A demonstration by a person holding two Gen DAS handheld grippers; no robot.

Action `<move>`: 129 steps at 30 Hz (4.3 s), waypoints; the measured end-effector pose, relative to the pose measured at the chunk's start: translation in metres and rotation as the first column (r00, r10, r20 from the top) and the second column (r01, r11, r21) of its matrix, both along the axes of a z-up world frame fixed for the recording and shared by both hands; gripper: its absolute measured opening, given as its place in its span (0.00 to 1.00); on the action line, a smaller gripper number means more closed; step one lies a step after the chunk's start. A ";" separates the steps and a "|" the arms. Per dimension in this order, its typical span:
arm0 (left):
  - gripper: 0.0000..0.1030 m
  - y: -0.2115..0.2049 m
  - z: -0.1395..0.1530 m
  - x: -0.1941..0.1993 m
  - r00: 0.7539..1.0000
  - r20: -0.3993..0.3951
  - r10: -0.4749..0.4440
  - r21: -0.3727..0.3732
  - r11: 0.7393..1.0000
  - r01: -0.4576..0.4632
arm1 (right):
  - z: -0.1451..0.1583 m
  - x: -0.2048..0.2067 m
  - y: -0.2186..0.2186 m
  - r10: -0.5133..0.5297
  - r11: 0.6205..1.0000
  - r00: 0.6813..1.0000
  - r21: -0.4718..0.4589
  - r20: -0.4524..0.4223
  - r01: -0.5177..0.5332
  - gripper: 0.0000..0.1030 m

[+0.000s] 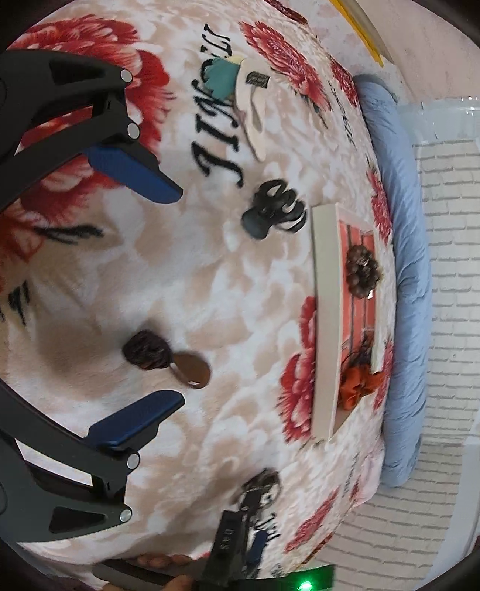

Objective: Organize jewelry
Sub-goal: 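Grasp the dark knotted charm with left tool while right tool grasps white watch band, then carry charm and watch band into the tray and open both tools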

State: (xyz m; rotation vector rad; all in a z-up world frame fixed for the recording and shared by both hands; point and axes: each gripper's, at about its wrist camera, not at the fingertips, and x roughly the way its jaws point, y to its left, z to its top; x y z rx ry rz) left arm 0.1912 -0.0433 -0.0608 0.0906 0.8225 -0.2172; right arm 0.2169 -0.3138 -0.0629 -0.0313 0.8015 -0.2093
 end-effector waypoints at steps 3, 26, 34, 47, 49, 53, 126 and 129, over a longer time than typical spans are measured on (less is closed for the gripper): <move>0.95 -0.002 -0.001 -0.004 1.000 0.003 -0.019 -0.012 1.000 0.019 | -0.001 0.000 0.001 0.004 1.000 1.000 -0.006 -0.001 -0.004 0.92; 0.51 -0.014 -0.014 0.004 0.995 -0.055 -0.086 -0.018 0.996 0.085 | -0.007 0.006 0.002 0.050 0.998 0.998 0.047 -0.035 -0.048 0.63; 0.43 -0.014 -0.014 0.003 0.994 -0.055 -0.097 -0.027 0.995 0.096 | -0.006 0.006 0.000 0.056 0.996 0.998 0.070 -0.027 -0.054 0.41; 0.22 -0.015 -0.014 0.003 0.990 -0.063 -0.127 -0.050 0.991 0.123 | -0.006 0.007 0.008 0.071 0.997 0.997 0.044 -0.035 -0.070 0.21; 0.22 -0.015 -0.014 0.003 0.990 -0.061 -0.128 -0.055 0.991 0.125 | -0.005 0.006 0.009 0.072 0.997 0.997 0.038 -0.027 -0.071 0.20; 0.21 -0.011 -0.009 0.002 0.991 -0.044 -0.124 -0.073 0.990 0.121 | -0.001 0.004 0.009 0.079 0.996 0.997 0.038 -0.010 -0.078 0.20; 0.16 -0.058 0.011 0.296 0.999 0.006 0.043 -0.114 0.993 -0.042 | 0.004 0.230 0.032 0.162 0.972 0.978 0.149 0.129 -0.181 0.19; 0.16 -0.060 0.008 0.297 0.999 0.001 0.044 -0.097 0.994 -0.044 | 0.001 0.232 0.030 0.160 0.971 0.980 0.161 0.118 -0.178 0.19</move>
